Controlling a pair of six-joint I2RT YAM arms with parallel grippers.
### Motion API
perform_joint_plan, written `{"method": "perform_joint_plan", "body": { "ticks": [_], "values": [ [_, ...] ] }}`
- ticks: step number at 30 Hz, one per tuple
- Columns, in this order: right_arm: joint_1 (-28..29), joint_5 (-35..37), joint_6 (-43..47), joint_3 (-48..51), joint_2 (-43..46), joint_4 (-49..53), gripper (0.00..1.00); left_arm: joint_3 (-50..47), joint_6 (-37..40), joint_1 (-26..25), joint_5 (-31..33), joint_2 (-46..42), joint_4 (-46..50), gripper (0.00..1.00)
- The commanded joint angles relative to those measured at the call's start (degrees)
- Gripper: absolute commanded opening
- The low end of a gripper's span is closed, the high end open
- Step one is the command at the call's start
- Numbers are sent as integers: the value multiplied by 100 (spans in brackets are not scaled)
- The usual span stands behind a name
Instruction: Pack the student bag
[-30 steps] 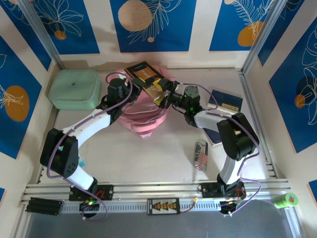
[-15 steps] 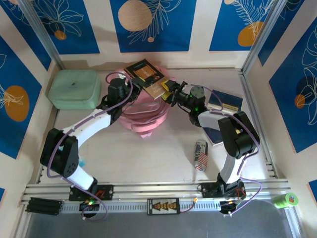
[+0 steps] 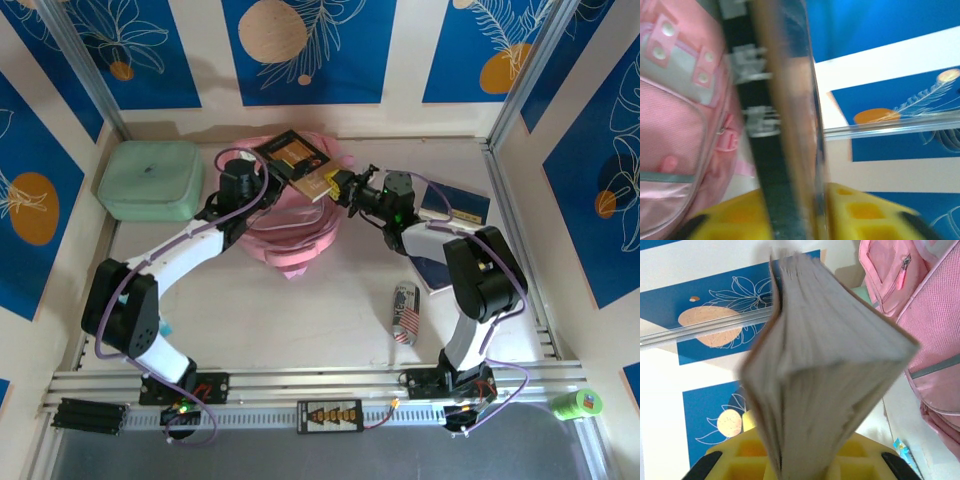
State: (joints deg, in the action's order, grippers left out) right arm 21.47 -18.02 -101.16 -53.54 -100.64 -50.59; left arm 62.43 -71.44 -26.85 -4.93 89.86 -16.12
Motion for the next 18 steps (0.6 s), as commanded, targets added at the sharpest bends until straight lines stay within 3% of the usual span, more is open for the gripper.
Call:
{"method": "perform_joint_plan", "body": {
  "ticks": [1, 4, 9, 18],
  "values": [
    [-197, -7, 579, 103, 475, 232, 8, 248, 548, 54, -153, -4, 720, 57],
    [-404, -50, 896, 317, 816, 603, 8, 343, 1153, 161, -197, -54, 1502, 80],
    [-804, -104, 1599, 570, 1448, 1670, 8, 676, 2998, 260, -381, -44, 2504, 99],
    [-1324, 315, 2690, 696, 2539, 3489, 8, 1731, 6631, 164, -412, 304, 4533, 100]
  ]
}}
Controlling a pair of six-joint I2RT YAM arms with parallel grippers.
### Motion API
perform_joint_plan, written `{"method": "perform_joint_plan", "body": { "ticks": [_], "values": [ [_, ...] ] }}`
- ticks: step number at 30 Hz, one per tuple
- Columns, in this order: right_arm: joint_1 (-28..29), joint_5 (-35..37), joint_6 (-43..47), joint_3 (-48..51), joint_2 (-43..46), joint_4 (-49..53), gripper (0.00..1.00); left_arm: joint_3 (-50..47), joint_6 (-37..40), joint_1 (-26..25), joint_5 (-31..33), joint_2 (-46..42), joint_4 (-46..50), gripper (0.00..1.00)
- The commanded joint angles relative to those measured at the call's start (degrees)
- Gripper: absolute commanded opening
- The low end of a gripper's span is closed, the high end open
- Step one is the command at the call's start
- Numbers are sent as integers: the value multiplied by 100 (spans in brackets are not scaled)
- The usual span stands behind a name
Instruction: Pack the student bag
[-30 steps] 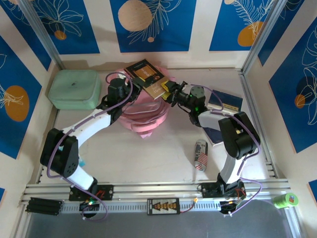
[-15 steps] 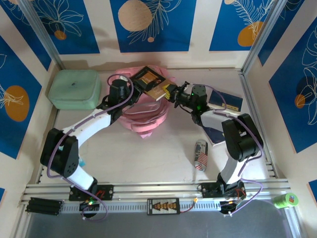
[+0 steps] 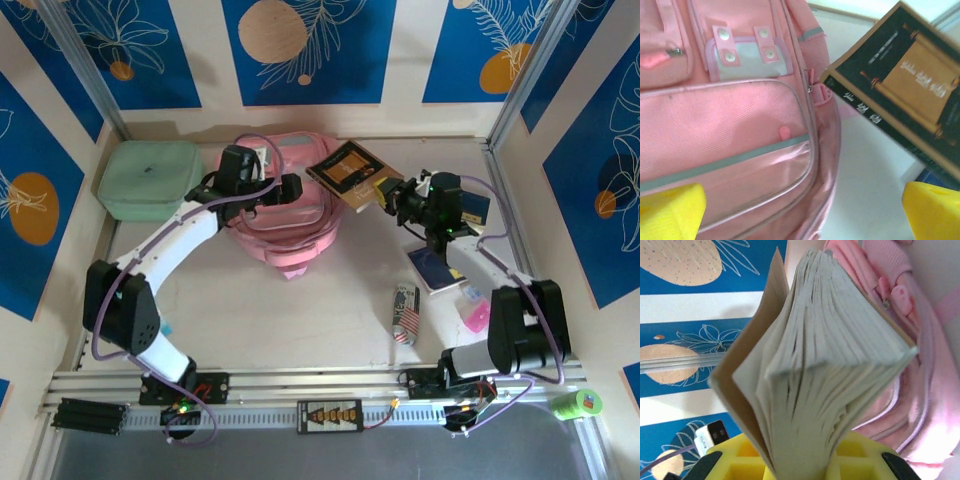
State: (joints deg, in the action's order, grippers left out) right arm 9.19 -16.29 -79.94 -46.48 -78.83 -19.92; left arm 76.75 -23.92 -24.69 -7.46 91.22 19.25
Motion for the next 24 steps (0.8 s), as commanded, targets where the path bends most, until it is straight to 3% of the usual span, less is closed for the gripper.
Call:
{"method": "perform_joint_plan", "body": {
  "ticks": [1, 3, 7, 9, 18, 24],
  "values": [
    [-138, 168, 600, -2, 419, 504, 8, 400, 2247, -75, -261, 225, 1194, 100],
    [-223, 196, 651, 29, 529, 626, 8, 634, 3066, -105, -349, 405, 1580, 100],
    [-322, 207, 682, 42, 604, 750, 8, 1031, 4006, -105, -299, 894, 2111, 100],
    [-339, 189, 659, 58, 621, 777, 8, 1252, 4408, -103, -192, 1206, 2372, 88],
    [-462, 75, 599, 152, 693, 795, 8, 2233, 5247, -137, 265, 2383, 3353, 66],
    [-488, 53, 550, 200, 687, 683, 9, 2573, 5506, -224, 210, 2759, 3602, 51]
  ]
}}
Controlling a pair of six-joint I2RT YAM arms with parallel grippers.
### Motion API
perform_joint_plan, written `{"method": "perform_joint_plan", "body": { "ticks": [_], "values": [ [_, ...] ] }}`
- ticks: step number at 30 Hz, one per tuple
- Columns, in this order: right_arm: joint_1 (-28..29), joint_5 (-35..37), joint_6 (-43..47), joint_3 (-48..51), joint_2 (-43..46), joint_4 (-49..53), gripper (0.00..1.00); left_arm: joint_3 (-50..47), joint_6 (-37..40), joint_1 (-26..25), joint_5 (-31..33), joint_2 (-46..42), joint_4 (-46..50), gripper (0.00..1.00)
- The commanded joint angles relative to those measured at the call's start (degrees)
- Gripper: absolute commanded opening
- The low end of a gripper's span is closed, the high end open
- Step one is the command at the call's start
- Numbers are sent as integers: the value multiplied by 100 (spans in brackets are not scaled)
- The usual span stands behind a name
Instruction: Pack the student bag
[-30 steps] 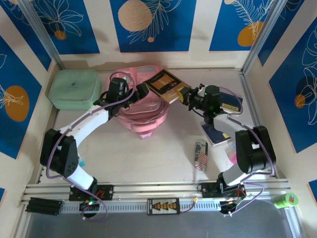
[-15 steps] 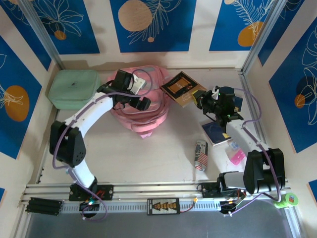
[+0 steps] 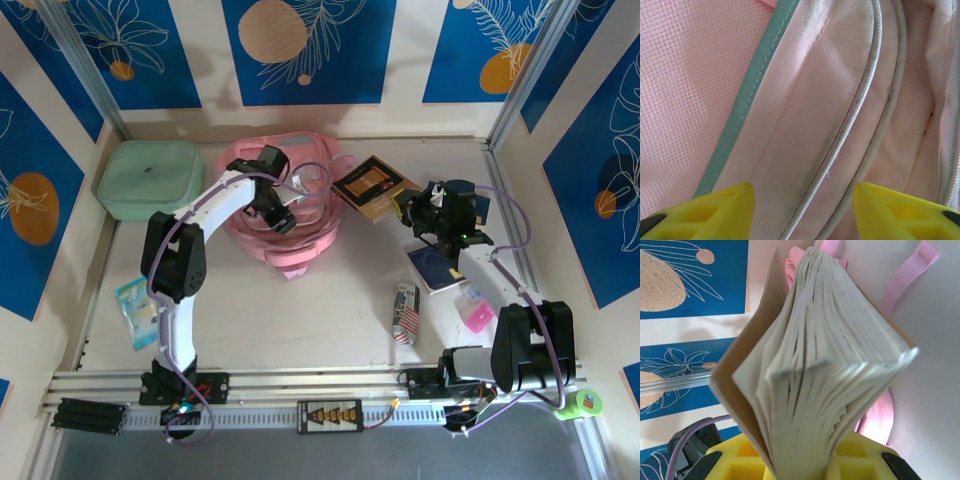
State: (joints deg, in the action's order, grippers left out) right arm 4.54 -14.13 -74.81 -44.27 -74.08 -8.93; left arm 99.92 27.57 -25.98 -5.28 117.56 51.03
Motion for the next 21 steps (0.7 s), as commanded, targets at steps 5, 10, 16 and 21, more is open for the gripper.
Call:
{"method": "perform_joint_plan", "body": {
  "ticks": [5, 10, 16, 21],
  "values": [
    [-23, -195, 43, -49, 210, -398, 9, 432, 517, -177, 199, 401, 595, 51],
    [-30, -198, 98, -55, 228, -361, 8, 450, 512, -254, 530, 522, 392, 42],
    [-32, -199, 71, -12, 241, -382, 8, 416, 480, -347, 809, 540, 10, 30],
    [-75, -181, 91, 6, 278, -315, 8, 462, 542, -355, 988, 541, -27, 37]
  ]
}}
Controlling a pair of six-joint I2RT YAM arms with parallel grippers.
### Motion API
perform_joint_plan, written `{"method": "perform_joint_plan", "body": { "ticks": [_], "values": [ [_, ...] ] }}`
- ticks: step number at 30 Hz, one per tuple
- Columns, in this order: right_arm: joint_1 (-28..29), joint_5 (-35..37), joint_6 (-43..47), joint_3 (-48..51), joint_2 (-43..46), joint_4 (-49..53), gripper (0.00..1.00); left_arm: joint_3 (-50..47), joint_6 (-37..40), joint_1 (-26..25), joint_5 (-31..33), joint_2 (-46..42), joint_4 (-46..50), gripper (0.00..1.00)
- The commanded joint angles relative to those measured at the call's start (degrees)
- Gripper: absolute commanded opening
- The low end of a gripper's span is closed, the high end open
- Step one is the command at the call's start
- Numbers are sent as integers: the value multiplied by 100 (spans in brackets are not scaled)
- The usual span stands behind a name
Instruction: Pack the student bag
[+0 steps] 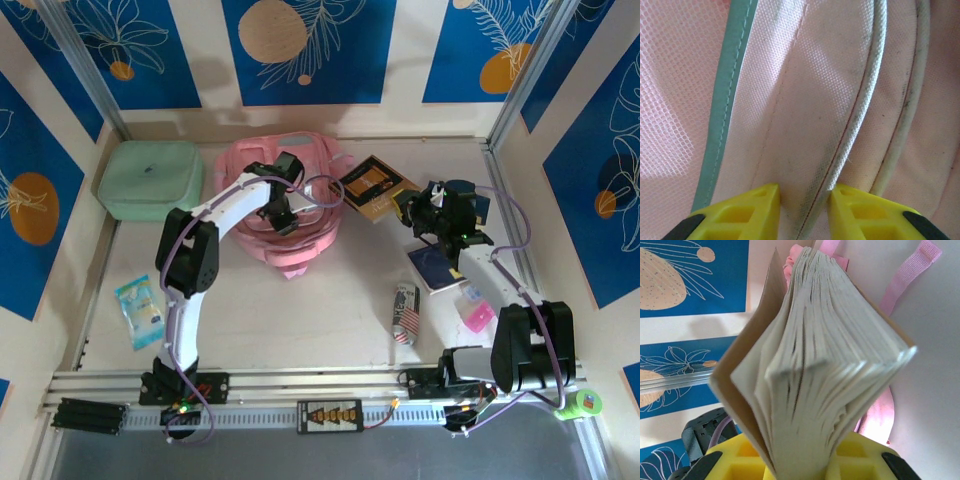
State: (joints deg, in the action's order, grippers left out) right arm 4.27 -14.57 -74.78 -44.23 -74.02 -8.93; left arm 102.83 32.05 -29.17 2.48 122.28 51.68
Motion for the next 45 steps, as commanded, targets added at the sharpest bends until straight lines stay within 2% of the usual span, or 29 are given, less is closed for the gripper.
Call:
{"method": "perform_joint_plan", "body": {
  "ticks": [1, 4, 8, 11, 22, 24, 30, 33, 36, 41, 45],
  "values": [
    [-49, -121, 89, 4, 274, -311, 9, 183, 100, -33, 238, 83, -82, 39],
    [-63, -108, 80, 28, 274, -316, 8, 185, 190, -30, 300, 167, -38, 46],
    [-80, -116, 78, 28, 274, -304, 8, 216, 249, -31, 505, 294, -52, 46],
    [-87, -112, 74, 44, 280, -294, 8, 212, 249, -50, 411, 273, -94, 43],
    [-309, 109, 244, 92, 553, 128, 9, 214, -69, -64, -244, -482, -398, 4],
    [-393, 205, 305, 132, 676, 257, 8, 212, -213, -62, -285, -653, -480, 0],
    [-611, 350, 571, 177, 981, 698, 9, 150, -944, -63, -93, -1176, -1032, 0],
    [-545, 561, 797, 233, 1112, 943, 9, 134, -1828, -63, 436, -1387, -1386, 0],
    [-387, 760, 955, 321, 1237, 1089, 9, -34, -2500, -63, 613, -1605, -1703, 0],
    [-109, 526, 954, 490, 1287, 657, 9, 92, -2974, -62, 141, -1725, -1909, 0],
    [355, 432, 821, 496, 1200, 277, 9, 478, -3178, -64, -32, -1665, -1833, 0]
  ]
}}
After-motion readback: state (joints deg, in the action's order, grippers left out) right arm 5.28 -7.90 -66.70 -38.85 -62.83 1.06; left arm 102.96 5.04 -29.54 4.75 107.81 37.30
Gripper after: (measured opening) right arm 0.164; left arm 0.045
